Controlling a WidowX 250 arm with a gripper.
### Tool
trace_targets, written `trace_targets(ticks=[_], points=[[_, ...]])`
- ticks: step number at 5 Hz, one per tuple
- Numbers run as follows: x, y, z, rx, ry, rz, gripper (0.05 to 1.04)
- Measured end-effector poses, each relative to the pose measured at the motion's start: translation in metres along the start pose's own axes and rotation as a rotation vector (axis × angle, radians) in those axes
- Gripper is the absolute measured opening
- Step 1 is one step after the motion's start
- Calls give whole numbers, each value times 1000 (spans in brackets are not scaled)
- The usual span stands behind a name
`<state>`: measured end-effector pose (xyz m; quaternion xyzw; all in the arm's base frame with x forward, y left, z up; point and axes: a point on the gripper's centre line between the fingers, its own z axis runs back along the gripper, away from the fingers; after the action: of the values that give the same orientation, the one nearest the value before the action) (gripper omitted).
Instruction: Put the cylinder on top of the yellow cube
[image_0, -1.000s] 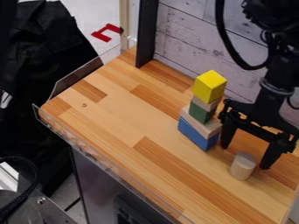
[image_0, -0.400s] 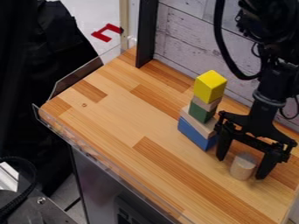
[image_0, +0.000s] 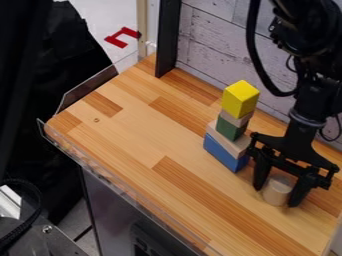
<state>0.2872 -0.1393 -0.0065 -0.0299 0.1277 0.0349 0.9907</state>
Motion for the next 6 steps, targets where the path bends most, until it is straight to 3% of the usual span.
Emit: trace_targets(ticks=[1,2,4,6], points=[[-1,1,-2,0,3,10,557],[-6,2,10,1,-7,-8,557],[-21,7,94,-64,-134,-67,557],[-24,43,125,-103,-194,-34,556]])
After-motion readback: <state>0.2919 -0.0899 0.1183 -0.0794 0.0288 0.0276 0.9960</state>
